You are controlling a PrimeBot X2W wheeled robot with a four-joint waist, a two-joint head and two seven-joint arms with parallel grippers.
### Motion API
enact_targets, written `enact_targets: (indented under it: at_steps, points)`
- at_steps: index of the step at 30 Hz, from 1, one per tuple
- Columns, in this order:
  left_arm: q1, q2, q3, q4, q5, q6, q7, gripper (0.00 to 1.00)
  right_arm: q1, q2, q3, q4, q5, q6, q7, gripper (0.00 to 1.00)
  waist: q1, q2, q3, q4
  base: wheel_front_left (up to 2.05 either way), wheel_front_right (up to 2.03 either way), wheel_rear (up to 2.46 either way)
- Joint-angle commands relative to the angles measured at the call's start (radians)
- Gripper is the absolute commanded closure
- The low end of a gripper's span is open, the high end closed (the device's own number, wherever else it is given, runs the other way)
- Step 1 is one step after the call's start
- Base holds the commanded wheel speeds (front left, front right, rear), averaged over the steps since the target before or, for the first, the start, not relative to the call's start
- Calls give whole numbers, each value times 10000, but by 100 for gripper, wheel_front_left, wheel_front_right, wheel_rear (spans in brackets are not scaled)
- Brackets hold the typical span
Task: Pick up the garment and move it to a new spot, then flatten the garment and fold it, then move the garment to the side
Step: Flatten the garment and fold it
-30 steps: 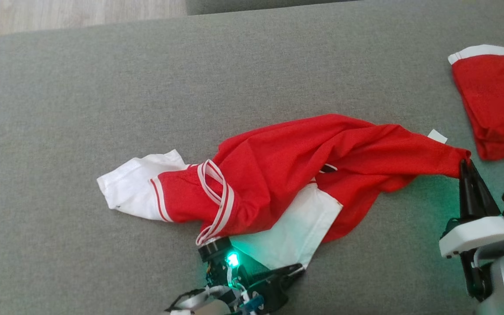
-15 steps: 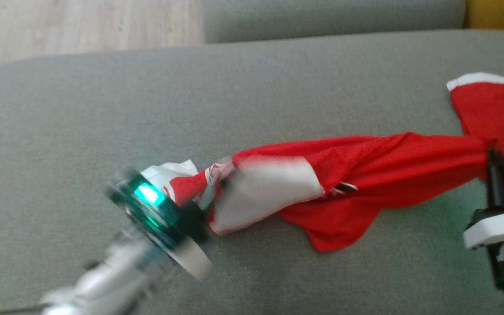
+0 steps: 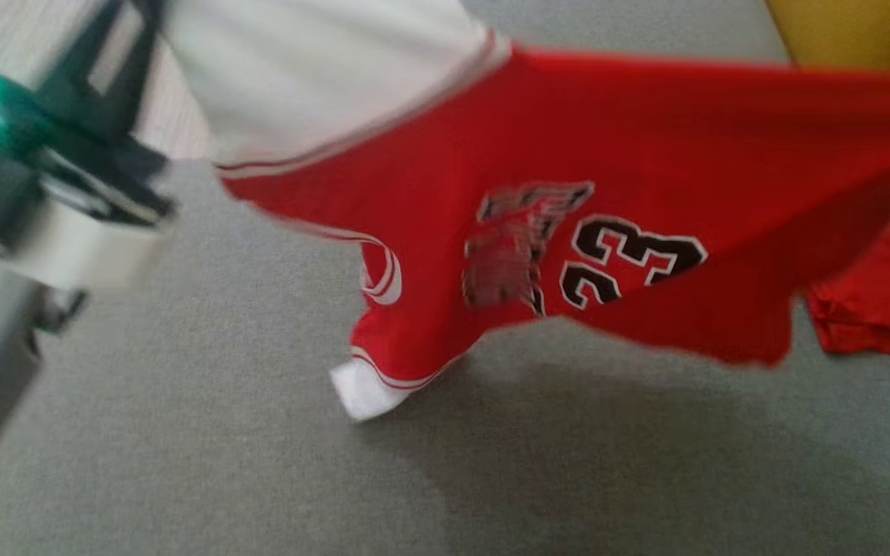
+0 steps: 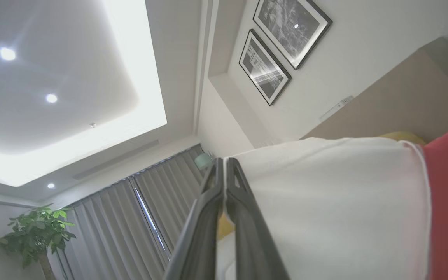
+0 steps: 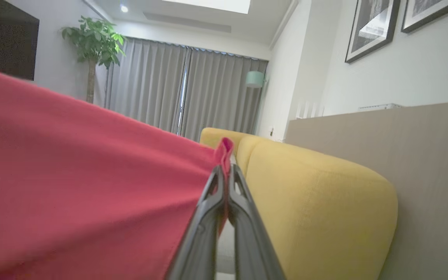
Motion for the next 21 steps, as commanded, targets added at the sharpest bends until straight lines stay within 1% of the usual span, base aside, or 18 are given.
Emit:
enact_targets:
  at_steps: [1, 4, 7, 11, 13, 15, 18, 21]
  points:
    - [-941, 590, 822, -232, -114, 68, 175, 100, -547, -516, 158, -588, 276, -9, 255, 100, 2, -1, -8, -77, 0, 0, 0]
    - [-1562, 703, 1076, -70, -363, -146, 475, 100, -1175, -1073, 435, -931, 574, -9, 634, 100, 2, -1, 84, -172, 0, 0, 0]
    - [-2252, 670, 1129, 593, -527, -447, 827, 100, -2227, -1420, 897, -783, 994, -9, 879, 100, 2, -1, 310, -267, 0, 0, 0]
    - [-3330, 505, 888, 1841, -495, -1020, 1390, 100, -4086, -1565, 1734, 310, 1669, -9, 1258, 100, 2, -1, 1097, -349, 0, 0, 0]
    - [-3962, 300, 692, 2577, -312, -1285, 1494, 100, -5105, -1612, 2266, 1109, 1804, -9, 1306, 100, 2, -1, 1663, -315, 0, 0, 0]
    - [-4676, 28, 516, 3375, -41, -1448, 1481, 100, -6126, -1621, 2859, 1895, 1807, -9, 1205, 100, 2, -1, 2327, -261, 0, 0, 0]
    - [-5913, -405, 335, 4620, 559, -1434, 1128, 100, -7730, -1406, 3481, 3163, 1827, -9, 738, 100, 2, -1, 3264, -191, 0, 0, 0]
    - [-7144, -780, 267, 5818, 1183, -1178, 487, 100, -9238, -1119, 3959, 4402, 1577, -9, -33, 100, 2, -1, 3959, -177, 0, 0, 0]
